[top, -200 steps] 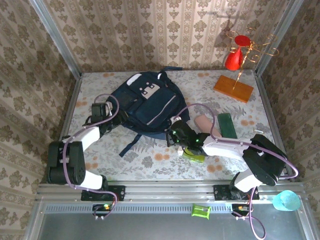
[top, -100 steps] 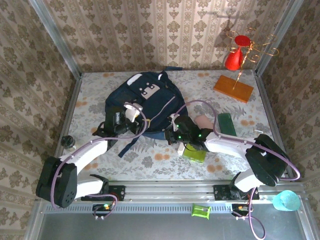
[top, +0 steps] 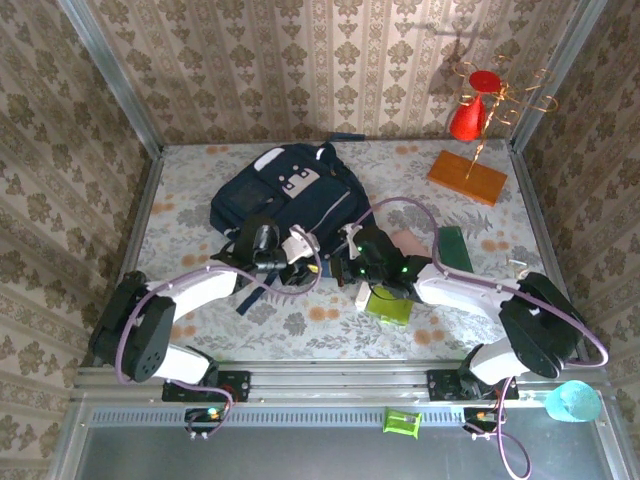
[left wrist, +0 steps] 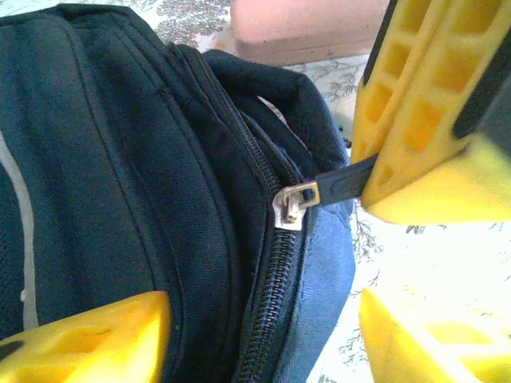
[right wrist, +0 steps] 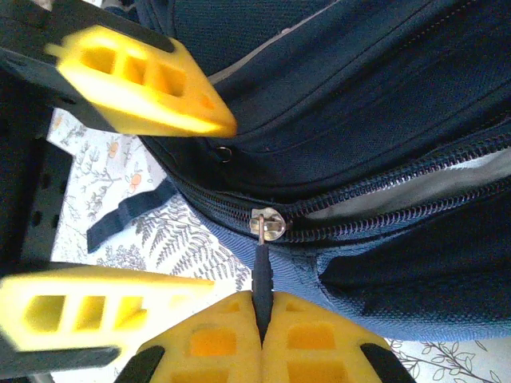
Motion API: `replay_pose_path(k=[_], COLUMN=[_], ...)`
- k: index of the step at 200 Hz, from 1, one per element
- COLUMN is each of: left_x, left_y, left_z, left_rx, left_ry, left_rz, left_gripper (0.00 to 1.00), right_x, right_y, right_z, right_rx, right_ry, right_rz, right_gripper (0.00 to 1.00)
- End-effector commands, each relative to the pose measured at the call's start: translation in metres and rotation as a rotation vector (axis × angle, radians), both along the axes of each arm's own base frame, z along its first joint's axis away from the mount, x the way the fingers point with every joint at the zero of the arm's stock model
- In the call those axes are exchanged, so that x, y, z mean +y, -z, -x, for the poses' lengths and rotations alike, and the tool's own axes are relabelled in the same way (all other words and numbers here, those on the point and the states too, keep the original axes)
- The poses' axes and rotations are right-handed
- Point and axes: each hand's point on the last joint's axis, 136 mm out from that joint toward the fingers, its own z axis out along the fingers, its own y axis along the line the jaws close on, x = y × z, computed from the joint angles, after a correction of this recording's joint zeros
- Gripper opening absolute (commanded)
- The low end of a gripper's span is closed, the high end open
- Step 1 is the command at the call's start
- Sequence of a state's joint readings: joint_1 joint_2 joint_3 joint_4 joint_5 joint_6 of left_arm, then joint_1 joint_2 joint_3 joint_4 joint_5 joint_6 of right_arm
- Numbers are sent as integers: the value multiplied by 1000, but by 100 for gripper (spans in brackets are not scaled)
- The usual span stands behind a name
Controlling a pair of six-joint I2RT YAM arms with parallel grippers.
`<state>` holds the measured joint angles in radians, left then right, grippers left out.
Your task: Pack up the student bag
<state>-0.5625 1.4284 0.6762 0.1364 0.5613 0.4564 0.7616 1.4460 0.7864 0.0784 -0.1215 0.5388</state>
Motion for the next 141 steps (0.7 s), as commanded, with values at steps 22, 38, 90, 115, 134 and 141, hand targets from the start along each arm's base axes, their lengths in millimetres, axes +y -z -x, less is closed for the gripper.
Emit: replay_pose_path(k=[22,38,90,115,134,141], left_x=[-10,-9,12,25,30,32], left_y=[0,0,-33,-44,-47,-48], left_z=[-6,-10,-31,-37,-38,-39], left_rx=[33,25,-5,27,44,46], left_ry=[44,32,-71,-97,-105,-107], left_rz=[-36,-39,84,151,179,183], left_gripper=[44,29,5,4,4,4], right_x=[5,3,-35,-68,-90,-95], right_y=[-43,-45,-24,-14,-6,-5], right_z=[0,-2,-13,-21,-27,-29], right_rx=[-65,-70,-36,-13,15,16], right_ry=[-5,7,145,249,310,327], right_rz=[-109,-104,81,193,243,260], right_gripper=[0,0,0,0,0,0])
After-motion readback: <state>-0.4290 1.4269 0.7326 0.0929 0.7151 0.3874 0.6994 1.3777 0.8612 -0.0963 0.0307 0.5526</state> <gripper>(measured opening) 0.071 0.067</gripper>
